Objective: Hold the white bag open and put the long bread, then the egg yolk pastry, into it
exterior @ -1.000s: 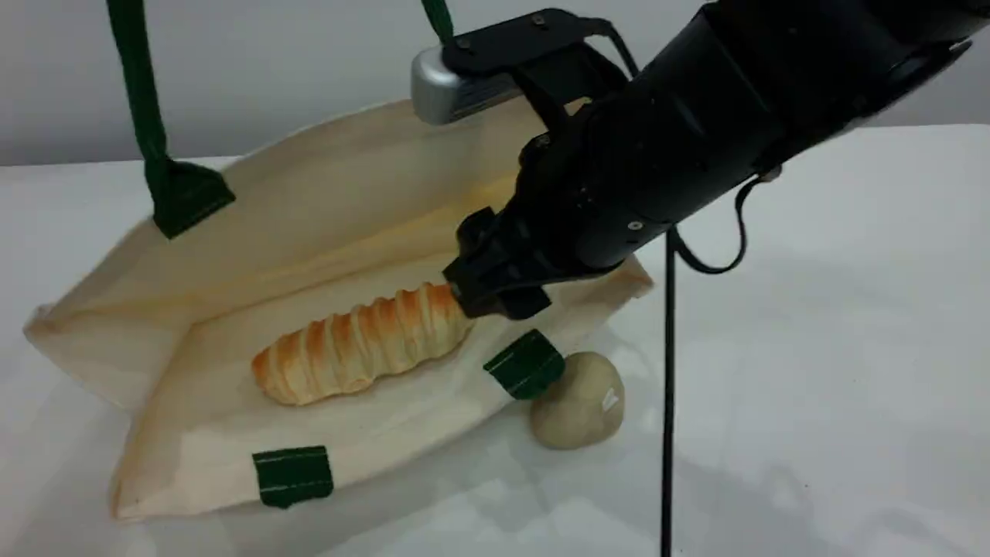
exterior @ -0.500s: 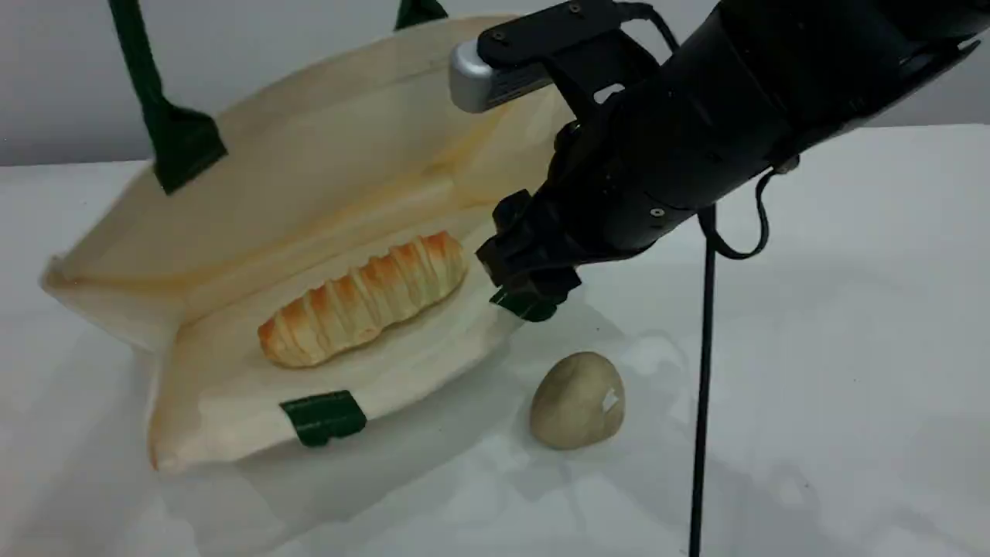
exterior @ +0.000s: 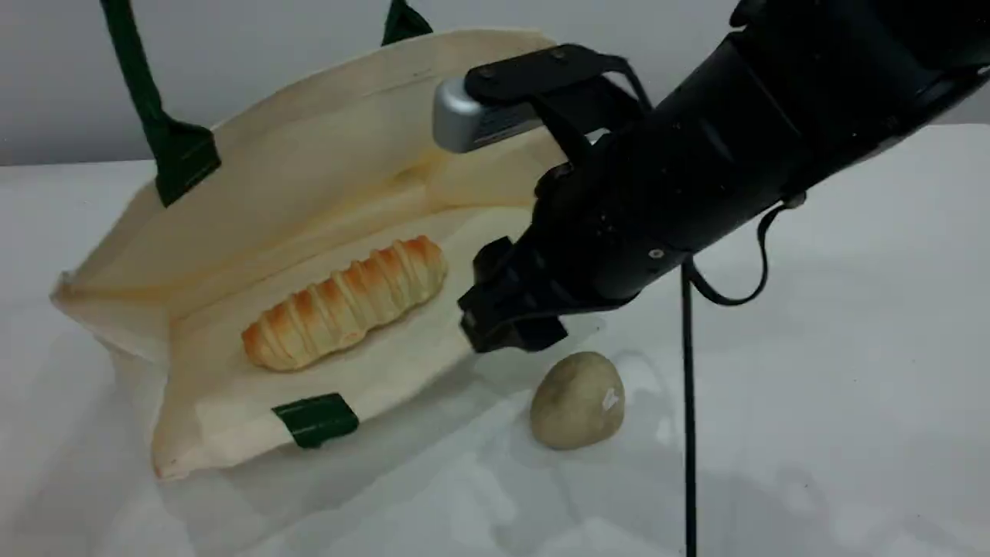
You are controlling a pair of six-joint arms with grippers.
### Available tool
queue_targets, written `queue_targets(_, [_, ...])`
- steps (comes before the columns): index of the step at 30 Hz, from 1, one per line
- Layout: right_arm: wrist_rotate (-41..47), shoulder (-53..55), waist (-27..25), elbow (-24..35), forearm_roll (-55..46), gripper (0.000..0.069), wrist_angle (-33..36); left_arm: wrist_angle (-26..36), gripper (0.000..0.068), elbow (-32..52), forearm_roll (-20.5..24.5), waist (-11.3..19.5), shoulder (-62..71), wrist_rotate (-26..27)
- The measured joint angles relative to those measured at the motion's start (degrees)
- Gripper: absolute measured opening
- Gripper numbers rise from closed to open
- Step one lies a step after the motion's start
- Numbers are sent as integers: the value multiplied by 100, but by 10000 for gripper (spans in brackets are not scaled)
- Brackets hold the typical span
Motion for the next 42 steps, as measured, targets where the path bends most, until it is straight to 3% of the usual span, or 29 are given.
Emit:
queue_targets(8, [0,6,6,0,-34,417,611,0,85,0,-84,24,0,25])
queue_targets(15, [0,278,11,0,-29,417,607,-26,85,0,-321,24,0,97])
queue_targets(28, [-6,882,11,-96,12,414,-1068,-33,85,0,-503,24,0,92])
queue_targets(42, [0,901,11,-85,-13,414,-1892,-35,85,0,-497,24,0,92])
